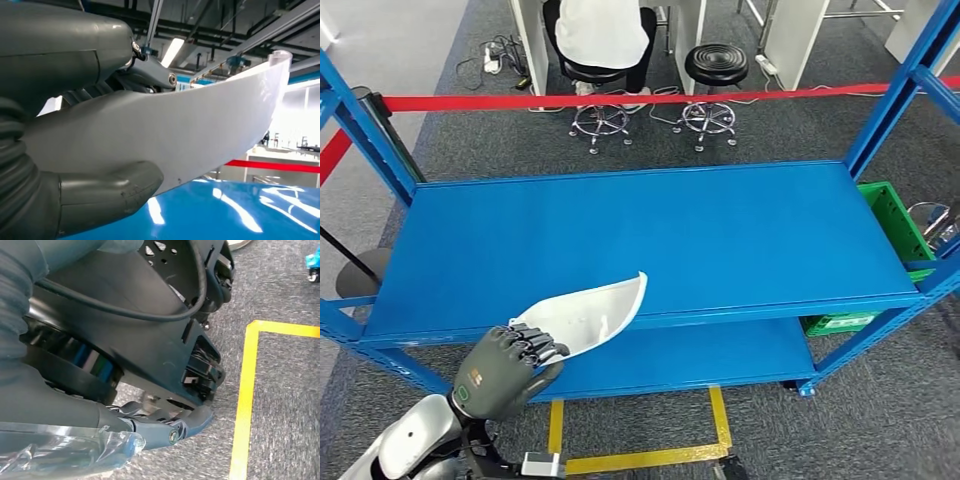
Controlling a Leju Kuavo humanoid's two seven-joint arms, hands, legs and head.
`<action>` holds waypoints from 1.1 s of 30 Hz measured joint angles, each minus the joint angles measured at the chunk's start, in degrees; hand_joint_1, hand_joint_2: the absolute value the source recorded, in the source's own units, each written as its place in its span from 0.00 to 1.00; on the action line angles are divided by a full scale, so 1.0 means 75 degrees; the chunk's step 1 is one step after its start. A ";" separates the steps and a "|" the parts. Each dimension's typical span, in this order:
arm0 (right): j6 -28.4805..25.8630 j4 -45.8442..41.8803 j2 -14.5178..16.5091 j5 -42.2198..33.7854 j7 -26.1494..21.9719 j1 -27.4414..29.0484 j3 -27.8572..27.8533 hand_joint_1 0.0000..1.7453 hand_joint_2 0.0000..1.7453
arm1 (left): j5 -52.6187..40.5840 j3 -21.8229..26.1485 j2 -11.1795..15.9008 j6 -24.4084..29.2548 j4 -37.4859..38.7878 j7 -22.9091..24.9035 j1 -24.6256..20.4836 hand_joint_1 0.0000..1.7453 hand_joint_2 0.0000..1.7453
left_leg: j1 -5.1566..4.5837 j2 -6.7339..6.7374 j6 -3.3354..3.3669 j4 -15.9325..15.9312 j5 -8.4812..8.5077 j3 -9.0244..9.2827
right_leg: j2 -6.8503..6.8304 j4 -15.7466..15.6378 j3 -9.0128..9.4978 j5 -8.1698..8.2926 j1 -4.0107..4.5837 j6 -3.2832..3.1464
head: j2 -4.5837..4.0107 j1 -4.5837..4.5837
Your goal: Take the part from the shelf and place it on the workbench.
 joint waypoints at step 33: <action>0.0286 0.0062 -0.0404 -0.0638 -0.0527 0.0430 -0.0444 0.00 1.00 | 0.0540 -0.1063 -0.1279 0.0340 0.0602 0.0353 -0.0814 1.00 1.00 | -0.0096 0.0191 0.0140 -0.0108 0.0029 0.0010 | -0.0054 0.0769 -0.0223 -0.0001 0.0046 0.0036 | 0.0000 0.0101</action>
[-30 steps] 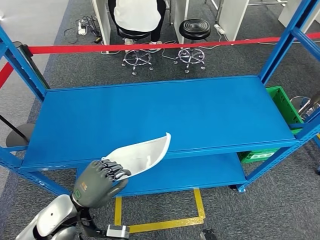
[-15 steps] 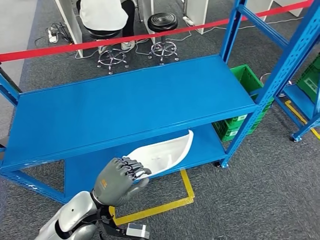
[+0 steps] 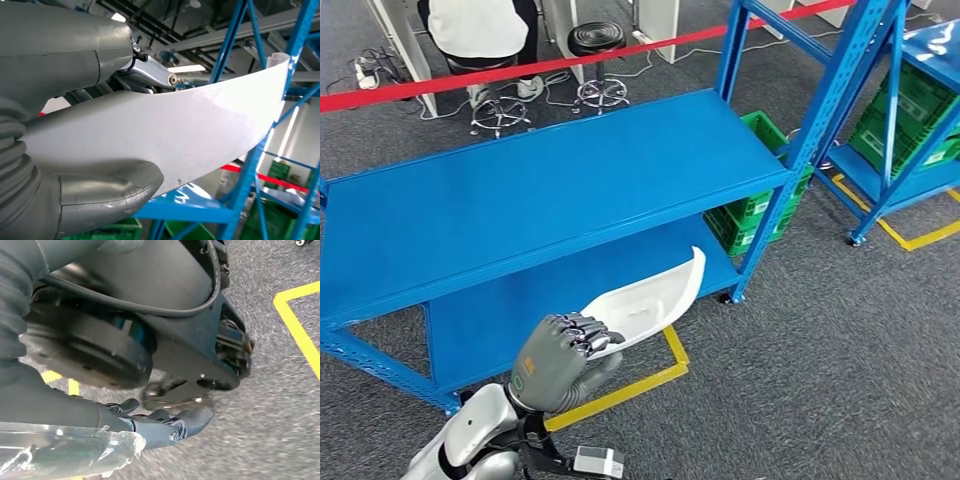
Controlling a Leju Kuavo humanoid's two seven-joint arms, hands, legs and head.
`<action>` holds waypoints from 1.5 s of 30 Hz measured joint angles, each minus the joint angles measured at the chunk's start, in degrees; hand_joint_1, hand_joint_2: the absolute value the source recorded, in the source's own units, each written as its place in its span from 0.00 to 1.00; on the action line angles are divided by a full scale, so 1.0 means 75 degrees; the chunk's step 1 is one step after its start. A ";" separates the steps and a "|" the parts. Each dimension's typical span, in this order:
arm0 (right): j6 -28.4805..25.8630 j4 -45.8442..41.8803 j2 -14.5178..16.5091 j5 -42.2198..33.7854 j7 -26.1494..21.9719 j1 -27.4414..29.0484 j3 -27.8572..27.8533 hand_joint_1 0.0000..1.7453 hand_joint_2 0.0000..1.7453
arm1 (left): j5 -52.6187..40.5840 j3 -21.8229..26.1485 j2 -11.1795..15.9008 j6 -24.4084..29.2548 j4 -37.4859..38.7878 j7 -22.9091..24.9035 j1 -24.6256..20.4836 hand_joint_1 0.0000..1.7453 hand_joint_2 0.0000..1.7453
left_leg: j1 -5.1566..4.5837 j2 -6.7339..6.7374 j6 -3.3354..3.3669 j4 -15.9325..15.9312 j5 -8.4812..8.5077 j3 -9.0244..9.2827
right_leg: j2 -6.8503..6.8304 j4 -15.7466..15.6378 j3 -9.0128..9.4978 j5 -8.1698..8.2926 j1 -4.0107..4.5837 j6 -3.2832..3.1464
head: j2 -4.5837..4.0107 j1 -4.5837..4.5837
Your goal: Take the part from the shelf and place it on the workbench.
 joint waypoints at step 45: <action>-0.0982 0.0001 0.0286 0.0071 0.0361 -0.0254 -0.0090 0.00 1.00 | 0.0232 0.0938 0.0096 0.0411 -0.0048 -0.0190 0.0841 1.00 1.00 | 0.0046 -0.0232 -0.0395 0.2124 -0.0999 -0.1097 | 0.0088 -0.2388 0.1342 0.0767 0.0056 -0.0419 | 0.0000 -0.0136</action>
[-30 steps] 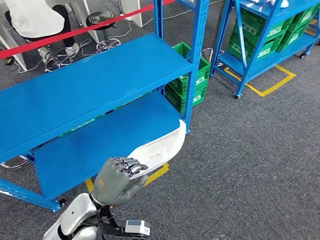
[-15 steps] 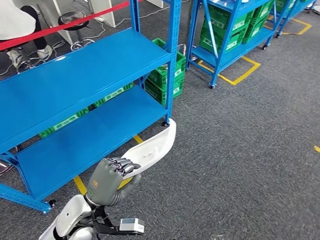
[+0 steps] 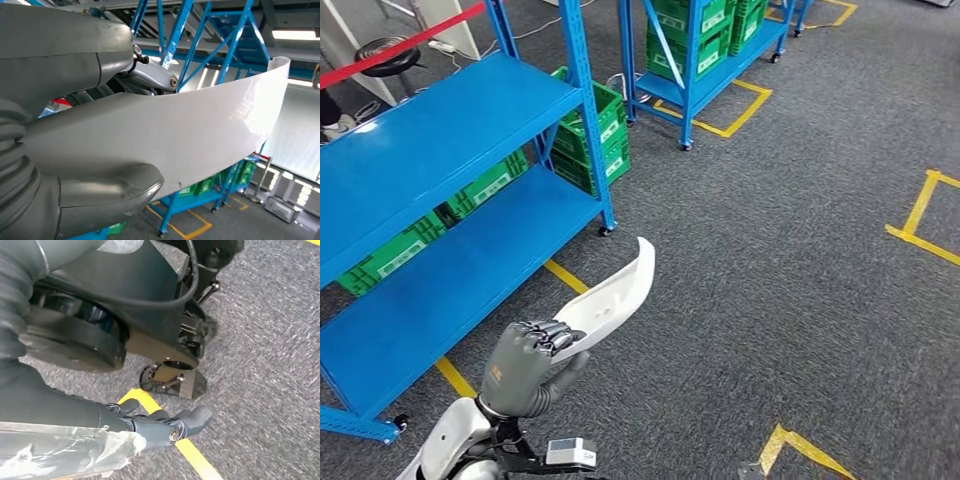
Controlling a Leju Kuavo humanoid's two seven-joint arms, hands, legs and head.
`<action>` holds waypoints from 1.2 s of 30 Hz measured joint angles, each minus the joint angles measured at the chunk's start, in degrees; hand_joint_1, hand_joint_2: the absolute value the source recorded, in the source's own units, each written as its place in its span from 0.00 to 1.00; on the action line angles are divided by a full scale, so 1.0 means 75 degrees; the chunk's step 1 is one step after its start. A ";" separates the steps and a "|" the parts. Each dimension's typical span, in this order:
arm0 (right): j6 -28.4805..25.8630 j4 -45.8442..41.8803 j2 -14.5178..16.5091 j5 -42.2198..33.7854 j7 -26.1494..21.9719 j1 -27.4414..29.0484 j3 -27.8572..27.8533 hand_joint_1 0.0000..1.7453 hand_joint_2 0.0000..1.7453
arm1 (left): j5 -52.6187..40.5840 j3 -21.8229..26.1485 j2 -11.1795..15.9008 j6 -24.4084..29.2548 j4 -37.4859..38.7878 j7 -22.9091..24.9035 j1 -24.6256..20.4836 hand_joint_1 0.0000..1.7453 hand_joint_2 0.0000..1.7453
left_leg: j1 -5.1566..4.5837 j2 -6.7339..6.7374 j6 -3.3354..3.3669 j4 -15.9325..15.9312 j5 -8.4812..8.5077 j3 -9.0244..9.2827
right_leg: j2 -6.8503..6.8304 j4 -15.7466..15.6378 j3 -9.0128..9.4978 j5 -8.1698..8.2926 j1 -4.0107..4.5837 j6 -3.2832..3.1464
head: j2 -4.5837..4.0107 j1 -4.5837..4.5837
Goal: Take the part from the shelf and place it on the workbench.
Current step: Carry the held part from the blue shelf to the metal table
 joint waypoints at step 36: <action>-0.0001 -0.0001 0.0149 0.0181 0.0102 -0.0106 0.0210 0.00 1.00 | -0.0053 0.0105 0.0316 -0.0396 -0.0122 -0.0556 0.0117 1.00 1.00 | 0.0074 -0.0317 -0.0119 -0.1462 0.1535 0.0494 | 0.0597 -0.0140 0.0740 -0.0618 0.0125 -0.0097 | 0.0000 0.0068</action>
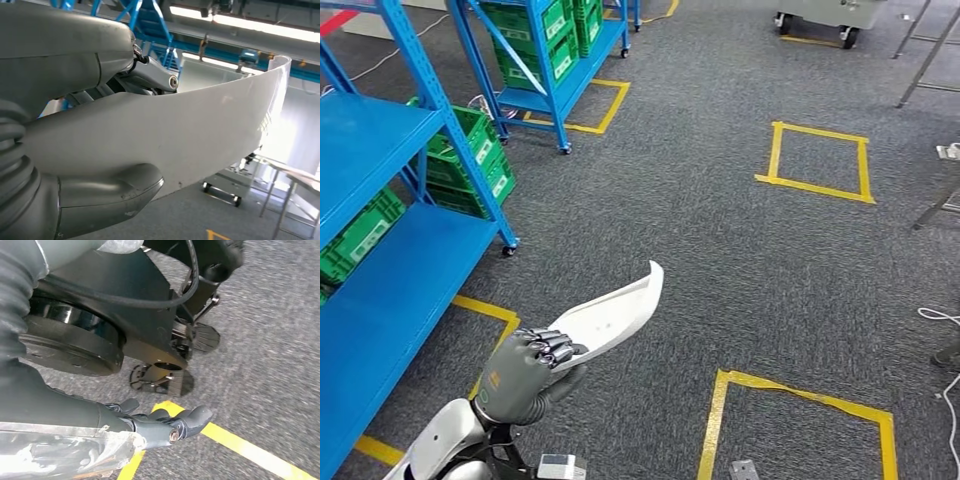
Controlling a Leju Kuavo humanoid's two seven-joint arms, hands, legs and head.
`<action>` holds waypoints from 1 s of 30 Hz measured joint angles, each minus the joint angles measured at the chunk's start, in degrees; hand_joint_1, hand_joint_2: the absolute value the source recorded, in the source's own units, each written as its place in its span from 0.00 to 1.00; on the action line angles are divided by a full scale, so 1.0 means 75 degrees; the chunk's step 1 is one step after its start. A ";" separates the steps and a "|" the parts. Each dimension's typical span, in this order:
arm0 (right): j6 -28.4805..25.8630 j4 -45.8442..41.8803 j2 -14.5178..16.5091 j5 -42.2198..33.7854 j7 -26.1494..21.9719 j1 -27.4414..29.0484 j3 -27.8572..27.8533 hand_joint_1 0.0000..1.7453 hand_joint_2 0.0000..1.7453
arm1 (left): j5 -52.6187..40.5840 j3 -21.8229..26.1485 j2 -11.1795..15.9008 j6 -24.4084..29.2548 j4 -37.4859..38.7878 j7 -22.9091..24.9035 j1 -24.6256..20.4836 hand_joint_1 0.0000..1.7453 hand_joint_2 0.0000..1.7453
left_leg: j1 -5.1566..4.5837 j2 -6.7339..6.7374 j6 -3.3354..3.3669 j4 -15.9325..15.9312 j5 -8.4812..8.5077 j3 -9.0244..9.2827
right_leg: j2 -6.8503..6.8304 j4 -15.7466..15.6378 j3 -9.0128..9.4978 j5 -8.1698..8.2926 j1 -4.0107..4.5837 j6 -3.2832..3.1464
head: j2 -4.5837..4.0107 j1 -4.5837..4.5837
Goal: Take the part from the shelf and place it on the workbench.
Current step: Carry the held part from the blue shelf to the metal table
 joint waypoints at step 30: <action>0.0049 -0.0001 0.0028 0.0036 0.0044 -0.0078 0.0132 0.00 1.00 | -0.0134 -0.0259 0.0136 0.0008 0.0020 0.0003 -0.0150 1.00 1.00 | 0.0030 0.0013 -0.0054 0.0160 -0.1184 0.0268 | 0.0050 0.0568 -0.1796 0.1152 -0.0078 -0.0038 | 0.0000 -0.0001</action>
